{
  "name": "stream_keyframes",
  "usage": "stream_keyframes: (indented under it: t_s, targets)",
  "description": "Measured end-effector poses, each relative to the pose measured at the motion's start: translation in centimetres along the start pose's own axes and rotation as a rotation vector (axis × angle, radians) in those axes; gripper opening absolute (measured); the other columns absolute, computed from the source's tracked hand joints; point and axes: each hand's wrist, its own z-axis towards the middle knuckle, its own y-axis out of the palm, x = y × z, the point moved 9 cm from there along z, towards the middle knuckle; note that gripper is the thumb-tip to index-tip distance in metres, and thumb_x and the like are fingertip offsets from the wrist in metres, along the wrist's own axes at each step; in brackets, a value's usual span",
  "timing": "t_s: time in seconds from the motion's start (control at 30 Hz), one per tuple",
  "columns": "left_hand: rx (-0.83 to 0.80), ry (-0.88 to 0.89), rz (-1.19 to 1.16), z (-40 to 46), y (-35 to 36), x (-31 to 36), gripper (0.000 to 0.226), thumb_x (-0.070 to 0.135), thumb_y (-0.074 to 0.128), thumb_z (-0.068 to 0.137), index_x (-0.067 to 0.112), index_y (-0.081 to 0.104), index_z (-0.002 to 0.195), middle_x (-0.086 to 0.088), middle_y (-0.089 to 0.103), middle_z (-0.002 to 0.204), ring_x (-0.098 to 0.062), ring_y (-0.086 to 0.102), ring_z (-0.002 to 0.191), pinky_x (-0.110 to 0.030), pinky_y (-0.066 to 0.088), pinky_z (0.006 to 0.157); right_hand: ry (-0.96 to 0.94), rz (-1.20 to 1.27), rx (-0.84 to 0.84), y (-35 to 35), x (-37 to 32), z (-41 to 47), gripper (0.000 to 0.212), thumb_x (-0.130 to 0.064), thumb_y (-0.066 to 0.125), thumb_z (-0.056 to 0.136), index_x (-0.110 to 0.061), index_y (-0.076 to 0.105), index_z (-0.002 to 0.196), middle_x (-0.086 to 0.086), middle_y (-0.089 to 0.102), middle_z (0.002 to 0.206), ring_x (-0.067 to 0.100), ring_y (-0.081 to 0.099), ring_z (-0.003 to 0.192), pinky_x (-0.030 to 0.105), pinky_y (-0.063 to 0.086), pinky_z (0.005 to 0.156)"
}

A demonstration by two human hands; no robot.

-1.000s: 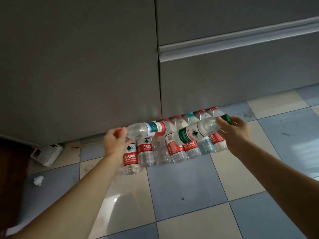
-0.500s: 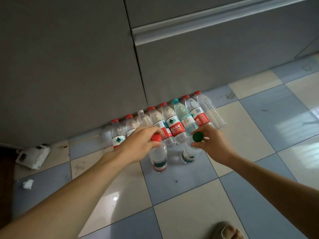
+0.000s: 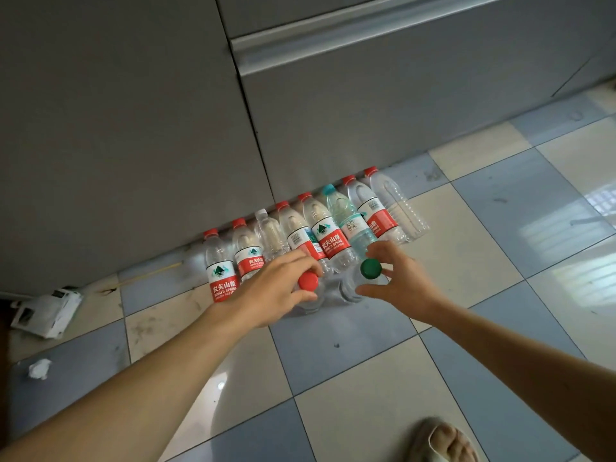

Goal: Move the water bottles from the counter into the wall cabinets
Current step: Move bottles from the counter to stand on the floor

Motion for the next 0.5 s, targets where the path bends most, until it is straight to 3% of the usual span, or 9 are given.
stream_keyframes:
  t_s: [0.17, 0.3, 0.37, 0.43, 0.5]
  targets:
    - [0.017, -0.131, -0.116, -0.4, 1.3, -2.0, 0.084, 0.039, 0.087, 0.076, 0.040, 0.035, 0.142, 0.015, 0.042, 0.147, -0.008, 0.045, 0.133, -0.038, 0.044, 0.109, 0.113, 0.084, -0.104, 2.7, 3.4, 0.2, 0.096, -0.019, 0.092, 0.069, -0.027, 0.035, 0.145, -0.003, 0.047, 0.143, 0.024, 0.048, 0.132, 0.048, 0.045, 0.110]
    - [0.092, -0.292, -0.255, -0.7, 3.3, -4.9, 0.109, 0.038, 0.094, 0.065, 0.031, 0.027, 0.151, 0.008, 0.037, 0.157, -0.013, 0.038, 0.141, -0.041, 0.036, 0.116, 0.148, 0.114, -0.057, 4.5, 5.4, 0.2, 0.100, -0.017, 0.091, 0.070, -0.022, 0.033, 0.150, -0.005, 0.048, 0.138, 0.015, 0.050, 0.120, 0.032, 0.049, 0.099]
    - [0.155, -0.338, -0.280, -0.6, 4.7, -5.9, 0.113, 0.039, 0.096, 0.060, 0.030, 0.029, 0.150, 0.008, 0.041, 0.154, -0.014, 0.042, 0.139, -0.040, 0.037, 0.114, 0.151, 0.141, -0.001, 4.9, 6.1, 0.4, 0.093, -0.015, 0.090, 0.071, -0.021, 0.036, 0.147, -0.010, 0.049, 0.130, 0.011, 0.050, 0.113, 0.020, 0.049, 0.088]
    - [0.236, -0.347, -0.329, -0.4, 6.1, -6.3, 0.107, 0.039, 0.097, 0.057, 0.034, 0.036, 0.144, 0.011, 0.050, 0.145, -0.012, 0.049, 0.130, -0.038, 0.042, 0.109, 0.145, 0.162, 0.020, 5.1, 6.7, 0.6, 0.090, -0.016, 0.089, 0.073, -0.022, 0.036, 0.146, -0.013, 0.047, 0.127, 0.010, 0.050, 0.112, 0.019, 0.048, 0.086]
    - [0.322, -0.349, -0.401, -0.4, 7.2, -6.6, 0.094, 0.040, 0.097, 0.056, 0.041, 0.042, 0.132, 0.021, 0.058, 0.128, -0.002, 0.056, 0.117, -0.026, 0.046, 0.098, 0.134, 0.179, 0.017, 5.4, 7.1, 0.8, 0.090, -0.016, 0.088, 0.074, -0.024, 0.036, 0.146, -0.014, 0.048, 0.126, 0.010, 0.051, 0.112, 0.018, 0.048, 0.085]
